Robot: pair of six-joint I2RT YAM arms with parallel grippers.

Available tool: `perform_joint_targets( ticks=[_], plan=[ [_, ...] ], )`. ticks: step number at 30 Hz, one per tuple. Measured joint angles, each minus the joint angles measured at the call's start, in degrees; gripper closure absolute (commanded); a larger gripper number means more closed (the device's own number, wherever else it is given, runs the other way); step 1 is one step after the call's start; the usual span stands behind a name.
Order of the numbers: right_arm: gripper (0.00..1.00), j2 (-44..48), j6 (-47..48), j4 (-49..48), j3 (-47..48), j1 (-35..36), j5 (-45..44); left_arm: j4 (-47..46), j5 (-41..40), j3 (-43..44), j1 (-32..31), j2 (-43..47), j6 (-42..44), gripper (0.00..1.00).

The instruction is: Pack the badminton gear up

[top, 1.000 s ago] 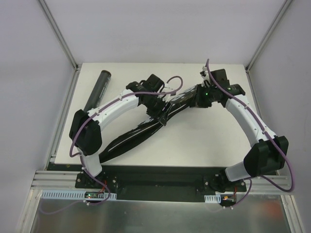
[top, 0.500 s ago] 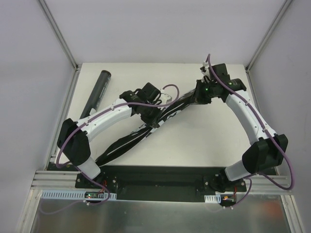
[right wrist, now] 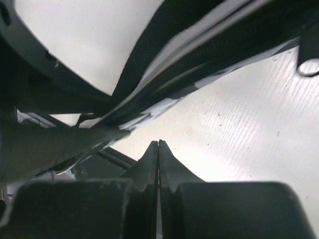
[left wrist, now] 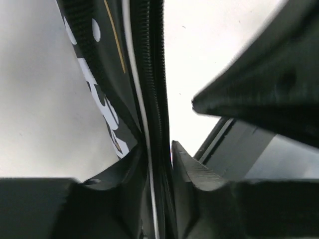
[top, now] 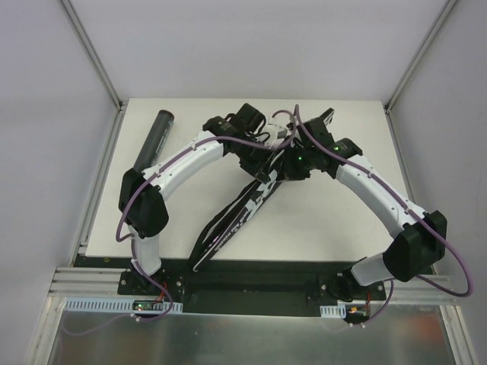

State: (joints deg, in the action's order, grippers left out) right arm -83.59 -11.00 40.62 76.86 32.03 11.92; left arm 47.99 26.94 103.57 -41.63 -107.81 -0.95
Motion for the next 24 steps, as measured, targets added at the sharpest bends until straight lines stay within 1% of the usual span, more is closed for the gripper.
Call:
perform_joint_targets(
  ticks=[1,2,3,5,6,8,10,12,15,18,19,20,23,24],
  plan=[
    [1.00,0.15,0.04,-0.07,-0.04,-0.74,0.98,-0.92,0.13,0.02,0.04,0.00,0.26,0.61],
    [1.00,0.31,0.07,-0.31,-0.04,-2.03,1.88,-1.66,0.31,-0.13,0.00,0.09,0.37,0.58],
    [1.00,0.37,0.09,-0.44,0.00,-3.76,2.58,-2.60,0.55,-0.68,-0.15,0.55,0.37,0.59],
    [1.00,0.37,0.09,-0.68,0.07,-7.61,3.91,-4.87,0.63,-4.00,-0.44,2.62,0.39,0.61],
    [1.00,0.37,0.09,-0.61,0.20,-9.27,4.39,-5.70,0.63,-6.14,-0.48,4.00,0.42,0.68],
    [1.00,0.33,0.07,-0.46,0.68,-11.78,5.46,-6.78,0.39,-12.04,-0.74,7.67,0.39,0.69],
    [1.00,0.33,0.04,-0.55,0.96,-12.94,6.64,-7.41,0.07,-17.53,-0.79,11.54,0.33,0.60],
    [1.00,0.31,-0.28,-1.11,1.03,-13.66,8.13,-7.56,0.15,-19.71,-0.79,13.25,-0.09,0.52],
    [1.00,-0.90,-1.95,-2.12,1.92,-14.45,10.38,-9.81,1.03,-20.39,-1.20,13.42,-1.70,0.53],
    [1.00,-3.69,-3.96,-3.72,4.15,-14.80,11.85,-12.20,1.97,-20.55,-1.92,13.03,-3.41,0.66],
    [1.00,-4.46,-4.59,-4.31,4.70,-14.88,12.13,-12.83,2.32,-20.39,-1.97,12.55,-4.02,0.82],
    [1.00,-5.16,-5.29,-4.66,5.31,-14.95,12.48,-13.25,2.64,-20.26,-2.08,11.96,-4.37,0.87],
    [1.00,-6.10,-6.47,-4.85,6.51,-15.30,13.25,-14.36,2.91,-19.82,-2.19,8.92,-5.53,1.00],
    [1.00,-6.25,-6.84,-4.85,7.04,-15.47,13.77,-14.45,2.91,-19.82,-2.14,7.98,-5.88,1.00]
  ],
)
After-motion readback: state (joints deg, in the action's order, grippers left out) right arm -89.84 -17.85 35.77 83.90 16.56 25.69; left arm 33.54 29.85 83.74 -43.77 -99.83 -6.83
